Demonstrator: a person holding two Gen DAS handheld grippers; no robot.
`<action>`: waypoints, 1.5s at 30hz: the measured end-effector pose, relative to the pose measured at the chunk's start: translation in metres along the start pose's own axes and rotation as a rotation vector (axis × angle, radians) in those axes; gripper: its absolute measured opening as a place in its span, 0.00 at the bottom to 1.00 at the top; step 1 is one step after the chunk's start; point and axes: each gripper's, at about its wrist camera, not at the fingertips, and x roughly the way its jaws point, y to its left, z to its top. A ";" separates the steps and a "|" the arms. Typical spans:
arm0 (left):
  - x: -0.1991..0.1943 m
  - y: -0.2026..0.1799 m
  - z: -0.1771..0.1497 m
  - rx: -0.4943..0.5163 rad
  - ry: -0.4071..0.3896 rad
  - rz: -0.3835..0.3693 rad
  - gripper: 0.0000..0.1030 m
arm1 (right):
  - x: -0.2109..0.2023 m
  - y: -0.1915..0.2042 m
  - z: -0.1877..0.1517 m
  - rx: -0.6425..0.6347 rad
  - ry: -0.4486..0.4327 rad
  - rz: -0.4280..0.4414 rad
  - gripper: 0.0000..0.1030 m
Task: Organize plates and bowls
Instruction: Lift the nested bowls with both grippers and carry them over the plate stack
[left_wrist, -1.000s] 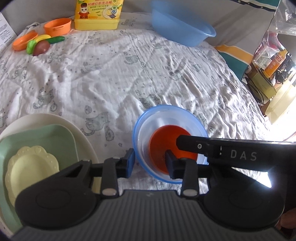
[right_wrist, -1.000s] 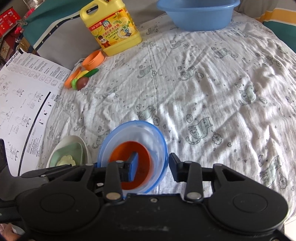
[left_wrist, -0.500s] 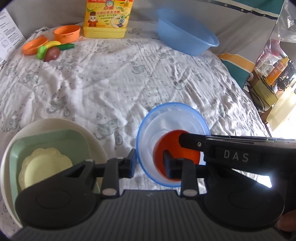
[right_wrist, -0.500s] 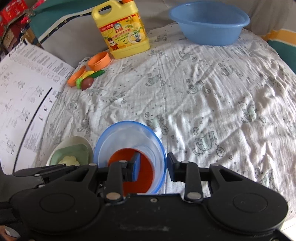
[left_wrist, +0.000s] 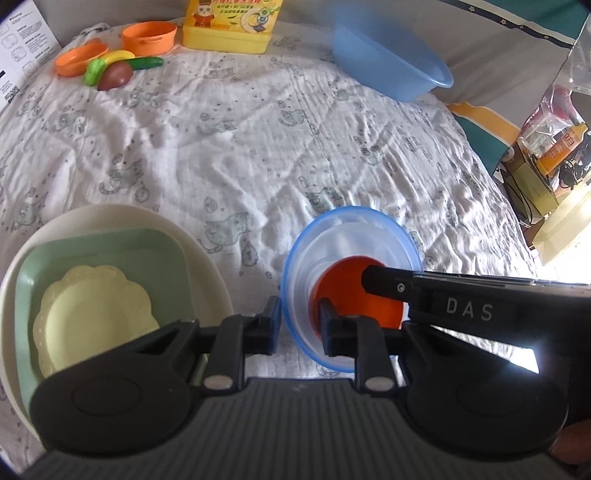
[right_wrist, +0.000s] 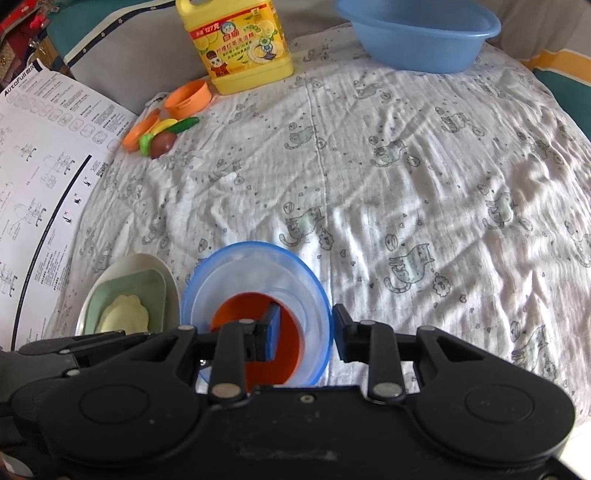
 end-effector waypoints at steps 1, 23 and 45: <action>0.001 0.001 0.000 -0.001 0.004 -0.001 0.20 | 0.002 -0.001 0.000 0.001 0.005 0.003 0.29; 0.002 0.000 0.005 -0.004 0.010 -0.002 0.24 | 0.007 0.000 -0.005 -0.023 0.038 0.008 0.17; -0.091 0.109 -0.017 -0.188 -0.085 0.152 0.26 | 0.026 0.132 0.008 -0.247 0.155 0.213 0.17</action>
